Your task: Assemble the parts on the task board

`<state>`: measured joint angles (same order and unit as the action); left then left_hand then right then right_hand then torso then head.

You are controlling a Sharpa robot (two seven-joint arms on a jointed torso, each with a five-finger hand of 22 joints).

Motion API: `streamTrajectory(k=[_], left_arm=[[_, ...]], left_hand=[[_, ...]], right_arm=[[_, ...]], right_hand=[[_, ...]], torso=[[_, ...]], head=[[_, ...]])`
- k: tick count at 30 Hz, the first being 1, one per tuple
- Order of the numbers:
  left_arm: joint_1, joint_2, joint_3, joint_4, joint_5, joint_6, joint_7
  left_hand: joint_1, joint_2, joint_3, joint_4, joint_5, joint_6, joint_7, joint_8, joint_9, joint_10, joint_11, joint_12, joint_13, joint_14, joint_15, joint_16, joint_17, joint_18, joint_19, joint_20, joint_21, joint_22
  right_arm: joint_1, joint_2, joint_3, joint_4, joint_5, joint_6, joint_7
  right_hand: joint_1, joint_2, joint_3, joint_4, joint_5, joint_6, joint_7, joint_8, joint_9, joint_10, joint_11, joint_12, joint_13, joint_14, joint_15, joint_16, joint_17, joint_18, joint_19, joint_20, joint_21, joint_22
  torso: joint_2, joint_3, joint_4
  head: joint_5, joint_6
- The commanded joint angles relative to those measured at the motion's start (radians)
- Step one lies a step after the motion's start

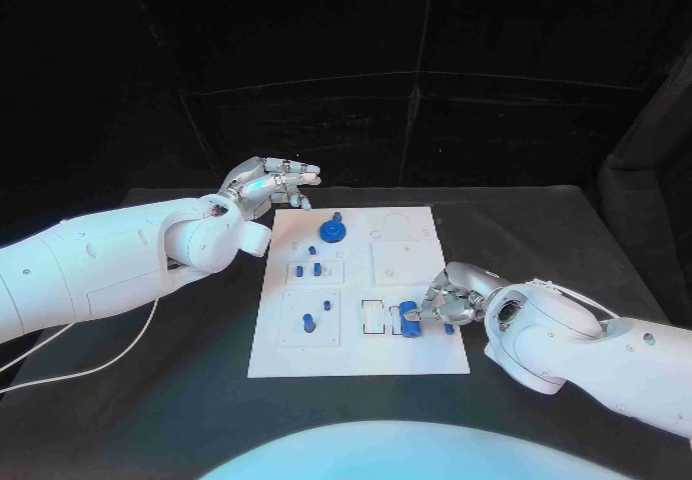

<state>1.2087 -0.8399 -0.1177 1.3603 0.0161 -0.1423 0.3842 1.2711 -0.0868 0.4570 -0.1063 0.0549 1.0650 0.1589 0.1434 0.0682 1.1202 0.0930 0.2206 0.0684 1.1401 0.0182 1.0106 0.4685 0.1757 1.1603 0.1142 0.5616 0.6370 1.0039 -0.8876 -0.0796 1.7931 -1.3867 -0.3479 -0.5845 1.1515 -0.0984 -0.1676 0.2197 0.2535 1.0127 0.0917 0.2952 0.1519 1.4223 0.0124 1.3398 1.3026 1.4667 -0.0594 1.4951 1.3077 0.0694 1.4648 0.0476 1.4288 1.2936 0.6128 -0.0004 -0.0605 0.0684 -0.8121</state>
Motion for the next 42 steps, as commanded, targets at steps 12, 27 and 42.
streamTrajectory(k=[12,27,42], left_arm=[[0.002,0.000,0.001,0.002,0.003,0.012,0.003],[0.002,-0.001,0.000,0.002,0.003,0.014,0.002],[0.002,-0.003,0.000,0.004,0.003,0.016,0.001]], left_hand=[[0.016,0.006,-0.004,-0.005,-0.003,-0.001,0.004,-0.003,0.000,-0.005,0.004,0.006,0.000,-0.008,-0.002,-0.001,-0.005,0.007,0.001,0.002,-0.005,-0.003],[0.016,0.006,-0.005,-0.006,-0.003,0.000,0.004,-0.003,0.000,-0.005,0.004,0.006,-0.001,-0.008,-0.002,-0.001,-0.006,0.007,0.001,0.002,-0.005,-0.003],[0.017,0.006,-0.005,-0.006,-0.003,0.000,0.004,-0.003,0.000,-0.006,0.004,0.006,-0.001,-0.008,-0.002,-0.001,-0.006,0.007,0.001,0.002,-0.005,-0.003]], right_arm=[[-0.010,0.040,0.000,-0.028,-0.034,0.035,-0.027],[-0.014,0.046,0.000,-0.037,-0.042,0.058,-0.046],[-0.014,-0.003,0.001,0.026,0.057,-0.174,0.039]], right_hand=[[0.051,0.006,0.000,-0.005,-0.001,-0.013,0.002,0.012,0.009,0.008,0.001,0.010,0.013,0.072,0.000,0.005,0.081,-0.015,0.016,-0.003,0.008,0.006],[0.106,0.034,-0.018,-0.048,0.188,-0.021,0.003,0.025,0.021,0.008,0.001,0.004,0.025,0.073,0.000,0.009,0.091,-0.017,0.017,-0.002,0.014,0.019],[0.123,0.074,-0.010,-0.052,0.352,0.005,-0.008,0.036,0.027,0.016,-0.010,0.004,0.038,0.075,-0.008,0.015,0.106,-0.019,0.022,-0.010,0.021,0.031]], torso=[[0.000,0.0001,0.0001],[-0.001,-0.0001,-0.0002],[-0.002,-0.0005,0.0006]], head=[[-0.009,-0.009],[-0.008,-0.014],[-0.008,-0.009]])
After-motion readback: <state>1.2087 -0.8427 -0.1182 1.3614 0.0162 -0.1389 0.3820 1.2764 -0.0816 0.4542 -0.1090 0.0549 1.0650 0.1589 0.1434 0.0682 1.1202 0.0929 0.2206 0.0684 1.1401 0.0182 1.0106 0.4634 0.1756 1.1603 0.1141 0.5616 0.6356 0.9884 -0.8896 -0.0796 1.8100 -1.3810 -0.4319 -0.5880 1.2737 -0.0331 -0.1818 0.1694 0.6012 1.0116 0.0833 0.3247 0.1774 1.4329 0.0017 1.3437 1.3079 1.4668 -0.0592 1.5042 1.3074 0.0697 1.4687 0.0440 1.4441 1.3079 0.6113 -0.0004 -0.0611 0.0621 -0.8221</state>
